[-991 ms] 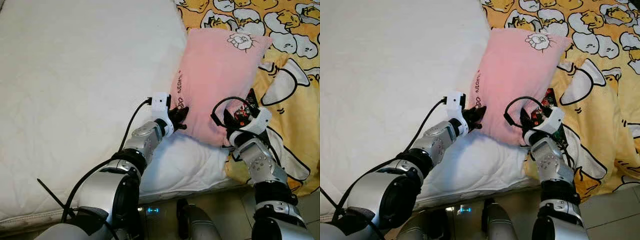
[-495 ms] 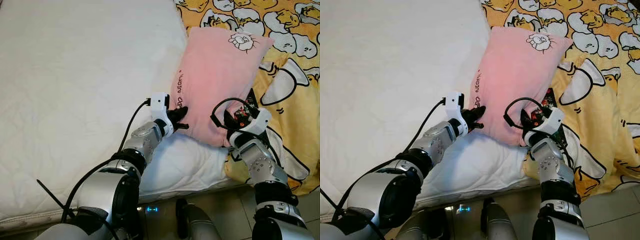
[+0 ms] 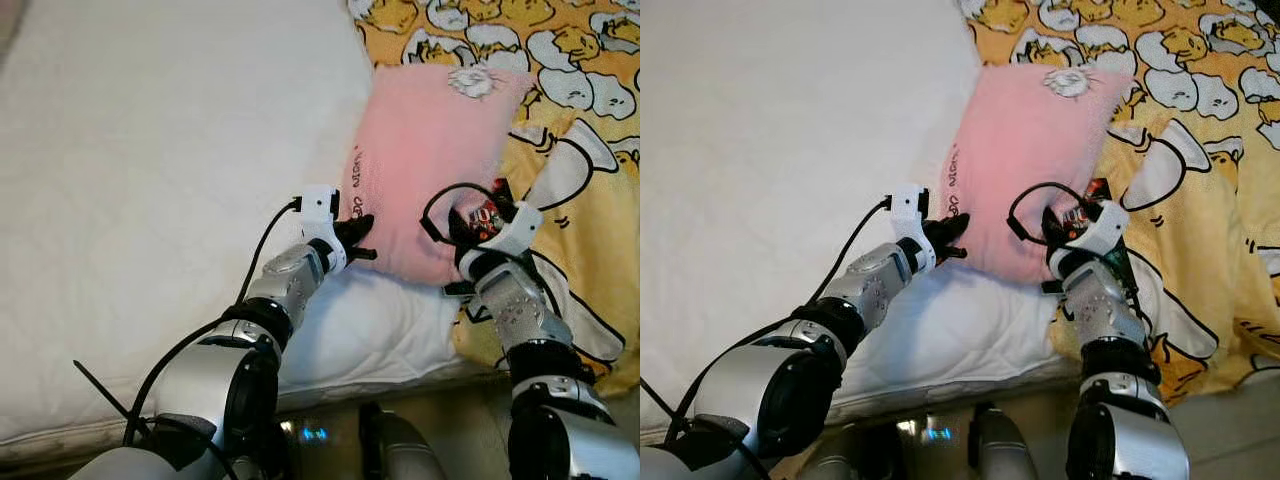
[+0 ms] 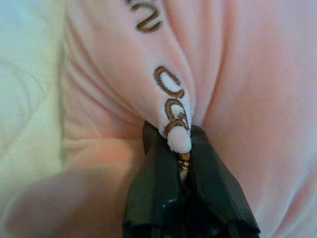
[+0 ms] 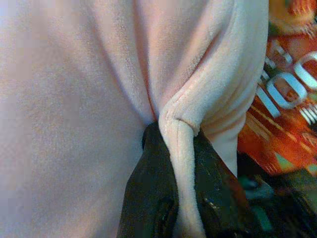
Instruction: Clean up the room
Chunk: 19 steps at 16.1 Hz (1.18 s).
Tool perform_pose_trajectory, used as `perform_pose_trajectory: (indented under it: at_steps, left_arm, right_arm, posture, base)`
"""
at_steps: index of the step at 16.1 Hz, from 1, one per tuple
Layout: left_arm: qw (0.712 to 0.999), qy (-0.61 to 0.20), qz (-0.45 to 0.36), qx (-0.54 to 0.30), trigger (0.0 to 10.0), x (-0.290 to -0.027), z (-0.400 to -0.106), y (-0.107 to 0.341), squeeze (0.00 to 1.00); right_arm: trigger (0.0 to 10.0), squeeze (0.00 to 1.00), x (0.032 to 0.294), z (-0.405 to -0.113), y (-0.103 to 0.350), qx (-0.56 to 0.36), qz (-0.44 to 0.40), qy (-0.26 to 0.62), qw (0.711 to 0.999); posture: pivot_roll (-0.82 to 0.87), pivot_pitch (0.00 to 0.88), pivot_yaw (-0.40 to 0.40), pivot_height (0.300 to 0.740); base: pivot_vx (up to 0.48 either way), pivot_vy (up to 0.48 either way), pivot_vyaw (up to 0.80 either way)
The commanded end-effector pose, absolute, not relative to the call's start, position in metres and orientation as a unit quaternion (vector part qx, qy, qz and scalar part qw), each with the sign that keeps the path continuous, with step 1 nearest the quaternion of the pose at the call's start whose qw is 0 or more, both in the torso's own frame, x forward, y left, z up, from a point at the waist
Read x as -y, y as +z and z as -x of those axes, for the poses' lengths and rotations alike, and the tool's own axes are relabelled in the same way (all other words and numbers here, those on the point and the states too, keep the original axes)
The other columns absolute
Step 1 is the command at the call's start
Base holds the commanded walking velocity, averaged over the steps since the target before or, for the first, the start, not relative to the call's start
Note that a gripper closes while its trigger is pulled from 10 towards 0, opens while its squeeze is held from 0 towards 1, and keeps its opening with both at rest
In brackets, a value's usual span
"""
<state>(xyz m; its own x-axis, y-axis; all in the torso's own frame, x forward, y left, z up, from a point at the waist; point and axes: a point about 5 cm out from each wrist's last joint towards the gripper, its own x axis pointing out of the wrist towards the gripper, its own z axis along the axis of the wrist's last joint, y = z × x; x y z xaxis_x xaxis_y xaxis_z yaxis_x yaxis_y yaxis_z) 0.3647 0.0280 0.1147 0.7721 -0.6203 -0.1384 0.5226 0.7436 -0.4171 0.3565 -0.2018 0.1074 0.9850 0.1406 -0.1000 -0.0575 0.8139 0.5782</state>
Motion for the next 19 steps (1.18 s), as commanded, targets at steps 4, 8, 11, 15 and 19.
perform_pose_trajectory:
  at_steps: [4, 8, 11, 15, 19]
  left_arm:
    - [0.932, -0.326, 0.155, -0.025, 0.0, -0.036, -0.380, 0.157, 0.00]
    - [0.950, -0.281, 0.107, 0.089, 0.0, -0.068, -0.388, 0.192, 0.00]
    - [0.957, -0.260, 0.081, 0.101, 0.0, -0.073, -0.381, 0.183, 0.00]
    - [0.968, -0.228, 0.061, 0.085, 0.0, -0.078, -0.372, 0.168, 0.00]
    - [0.968, -0.231, 0.028, 0.096, 0.0, -0.091, -0.373, 0.174, 0.00]
  right_arm:
    - [0.0, 0.00, 0.203, -0.375, 0.165, 0.021, -0.215, 0.104, 0.971]
    - [0.0, 0.00, 0.216, -0.386, 0.224, 0.113, -0.137, 0.117, 0.977]
    - [0.0, 0.04, 0.216, -0.388, 0.217, 0.106, -0.136, 0.107, 0.979]
    - [0.0, 0.11, 0.205, -0.387, 0.193, 0.076, -0.132, 0.117, 0.981]
    - [0.0, 0.05, 0.194, -0.386, 0.182, 0.067, -0.101, 0.116, 0.986]
  posture:
    - [-0.18, 0.000, 0.040, 0.740]
    - [-0.13, 0.000, 0.027, 0.740]
    - [-0.09, 0.000, 0.008, 0.740]
    - [-0.05, 0.000, -0.007, 0.740]
    - [-0.05, 0.000, 0.001, 0.740]
  base:
    - [0.000, 0.000, 0.00]
    - [0.000, 0.000, 0.00]
    - [0.000, 0.000, 0.66]
    - [0.000, 0.000, 0.53]
    - [0.000, 0.230, 0.00]
